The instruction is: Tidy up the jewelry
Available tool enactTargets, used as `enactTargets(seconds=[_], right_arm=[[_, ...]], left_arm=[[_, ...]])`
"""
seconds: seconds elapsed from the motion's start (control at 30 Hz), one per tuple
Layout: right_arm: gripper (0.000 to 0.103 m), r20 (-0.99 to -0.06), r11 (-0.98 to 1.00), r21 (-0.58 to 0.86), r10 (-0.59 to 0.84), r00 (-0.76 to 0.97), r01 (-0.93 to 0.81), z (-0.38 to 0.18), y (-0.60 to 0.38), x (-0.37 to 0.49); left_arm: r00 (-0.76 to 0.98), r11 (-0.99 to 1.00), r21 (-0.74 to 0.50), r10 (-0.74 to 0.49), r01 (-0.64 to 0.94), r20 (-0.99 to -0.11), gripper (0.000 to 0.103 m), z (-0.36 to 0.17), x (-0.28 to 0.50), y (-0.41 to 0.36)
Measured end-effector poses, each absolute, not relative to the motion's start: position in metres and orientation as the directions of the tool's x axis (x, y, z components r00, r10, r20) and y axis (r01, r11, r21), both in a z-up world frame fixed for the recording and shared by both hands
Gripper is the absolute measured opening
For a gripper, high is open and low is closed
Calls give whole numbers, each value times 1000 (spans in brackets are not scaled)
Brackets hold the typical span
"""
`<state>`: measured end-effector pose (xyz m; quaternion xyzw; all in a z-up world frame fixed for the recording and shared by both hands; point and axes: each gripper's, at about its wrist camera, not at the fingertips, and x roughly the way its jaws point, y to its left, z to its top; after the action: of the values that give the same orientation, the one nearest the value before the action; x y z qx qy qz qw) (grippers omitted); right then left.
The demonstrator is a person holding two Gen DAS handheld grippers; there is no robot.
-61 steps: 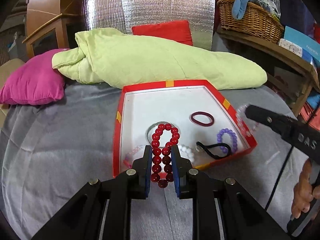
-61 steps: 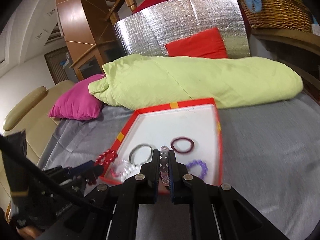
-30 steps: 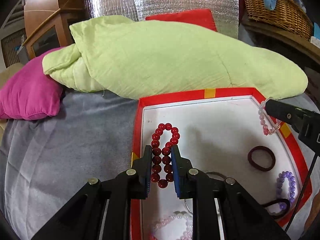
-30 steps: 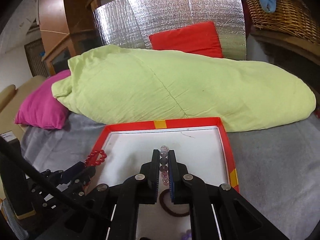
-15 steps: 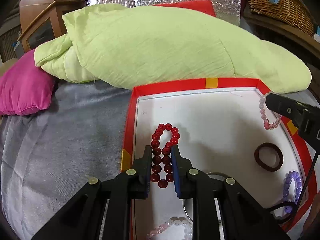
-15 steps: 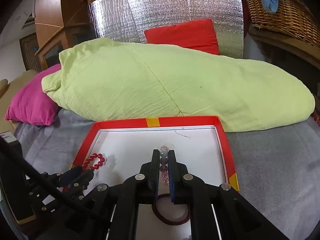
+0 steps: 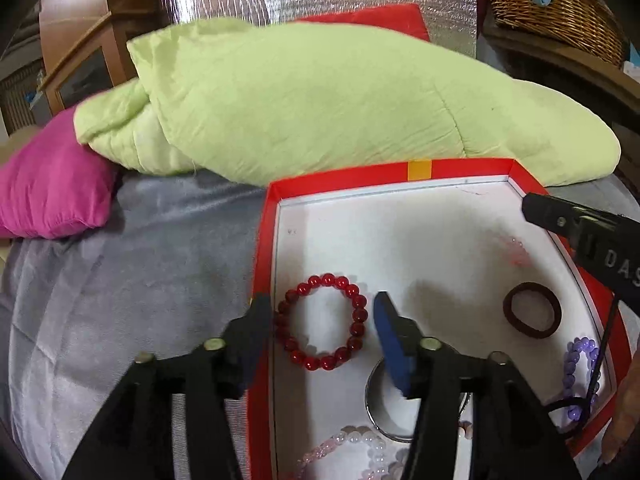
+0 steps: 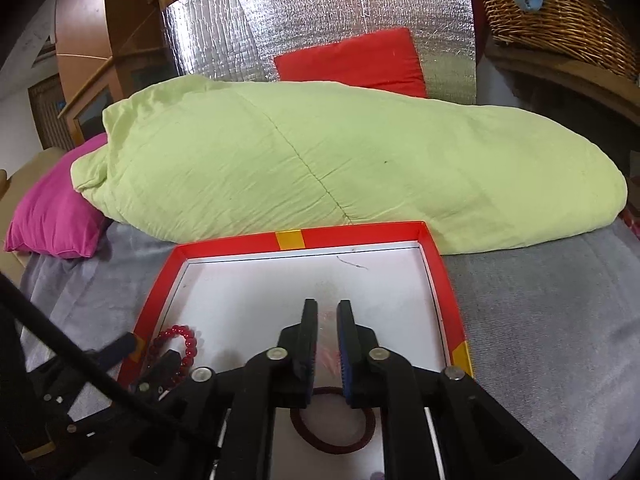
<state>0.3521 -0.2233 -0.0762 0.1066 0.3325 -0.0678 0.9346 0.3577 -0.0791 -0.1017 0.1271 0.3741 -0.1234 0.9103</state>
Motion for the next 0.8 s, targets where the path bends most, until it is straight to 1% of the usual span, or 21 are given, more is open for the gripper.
enactTargets(seconds=[0.03, 0.07, 0.23, 0.4, 0.43, 0.47, 0.5, 0.53, 0.6, 0.77, 0.8], right_arm=[[29, -635, 968, 154, -57, 770, 199, -76, -223, 352], [30, -632, 968, 153, -59, 772, 200, -75, -224, 351], [31, -624, 967, 148, -72, 778, 209, -72, -228, 347], [32, -612, 968, 124, -98, 785, 217, -62, -230, 337], [34, -612, 969, 117, -102, 784, 218, -60, -230, 336], [42, -611, 969, 109, -111, 783, 222, -57, -230, 332], [55, -608, 967, 108, -119, 785, 230, -54, -232, 327], [62, -603, 965, 112, -122, 788, 235, -51, -233, 323], [63, -585, 961, 127, -126, 801, 245, -42, -238, 307], [64, -582, 957, 119, -148, 799, 264, -22, -245, 269], [65, -582, 956, 117, -154, 798, 270, -18, -246, 260]], left_arm=[[695, 935, 148, -128, 322, -708, 61, -99, 355, -79], [698, 935, 151, -127, 322, -705, 65, -97, 353, -79], [709, 939, 154, -118, 307, -695, 74, -90, 344, -74], [744, 941, 211, -59, 264, -666, 75, -77, 329, -69], [751, 942, 214, -56, 257, -659, 76, -74, 325, -67], [757, 943, 217, -51, 251, -652, 77, -70, 321, -66], [765, 944, 225, -42, 240, -642, 80, -66, 315, -64], [778, 945, 235, -30, 226, -628, 80, -61, 308, -62], [793, 947, 239, -25, 213, -609, 81, -53, 296, -61], [810, 954, 214, -46, 209, -585, 81, -36, 265, -55], [813, 955, 210, -49, 208, -580, 84, -32, 259, -53]])
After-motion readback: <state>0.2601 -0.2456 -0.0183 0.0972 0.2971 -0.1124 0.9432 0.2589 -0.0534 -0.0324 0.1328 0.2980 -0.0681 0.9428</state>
